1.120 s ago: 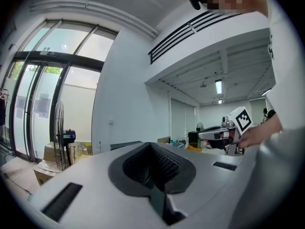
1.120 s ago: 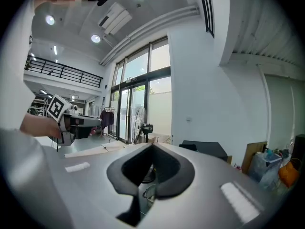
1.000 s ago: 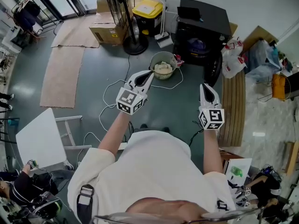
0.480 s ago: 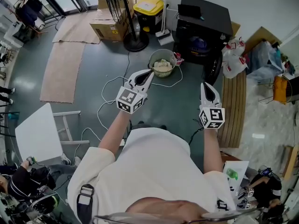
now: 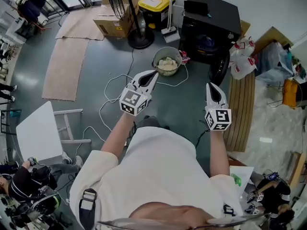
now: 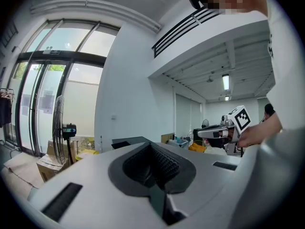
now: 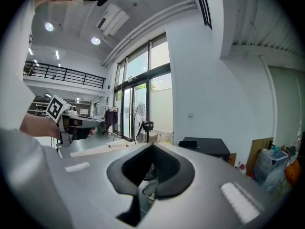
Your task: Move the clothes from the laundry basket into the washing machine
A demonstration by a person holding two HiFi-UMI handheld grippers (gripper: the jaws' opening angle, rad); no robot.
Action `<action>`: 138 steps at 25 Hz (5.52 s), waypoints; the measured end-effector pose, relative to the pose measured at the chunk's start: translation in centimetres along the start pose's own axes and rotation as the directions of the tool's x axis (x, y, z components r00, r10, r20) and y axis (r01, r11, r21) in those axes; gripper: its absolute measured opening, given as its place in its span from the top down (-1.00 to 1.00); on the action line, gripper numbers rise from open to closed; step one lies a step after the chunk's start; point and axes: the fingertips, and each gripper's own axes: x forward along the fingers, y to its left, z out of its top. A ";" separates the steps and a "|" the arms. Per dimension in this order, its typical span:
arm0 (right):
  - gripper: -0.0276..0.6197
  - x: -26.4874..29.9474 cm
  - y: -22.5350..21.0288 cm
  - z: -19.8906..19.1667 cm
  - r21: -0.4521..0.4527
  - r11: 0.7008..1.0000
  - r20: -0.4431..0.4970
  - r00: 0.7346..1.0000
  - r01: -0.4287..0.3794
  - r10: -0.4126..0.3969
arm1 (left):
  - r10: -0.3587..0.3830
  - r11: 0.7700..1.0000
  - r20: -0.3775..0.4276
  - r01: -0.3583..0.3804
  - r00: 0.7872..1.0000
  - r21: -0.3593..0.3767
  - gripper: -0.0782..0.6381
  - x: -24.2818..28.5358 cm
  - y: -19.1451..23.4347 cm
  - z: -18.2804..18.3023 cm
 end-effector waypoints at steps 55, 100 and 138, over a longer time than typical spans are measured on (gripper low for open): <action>0.88 33.6 -10.1 1.2 0.012 0.985 -0.116 0.979 0.171 -0.168 | -0.184 0.982 -0.035 0.182 0.982 -0.050 0.76 26.9 29.4 1.1; 0.88 47.2 -19.1 -3.2 -0.026 0.911 -0.319 0.867 -0.411 0.382 | 0.267 0.936 -0.178 -0.299 0.947 -0.187 0.76 33.0 29.5 -4.9; 0.87 55.0 -9.4 -35.0 0.036 0.778 -0.592 0.613 -0.628 0.523 | 0.236 0.906 -0.366 -0.340 0.900 -0.251 0.76 32.9 32.5 -37.4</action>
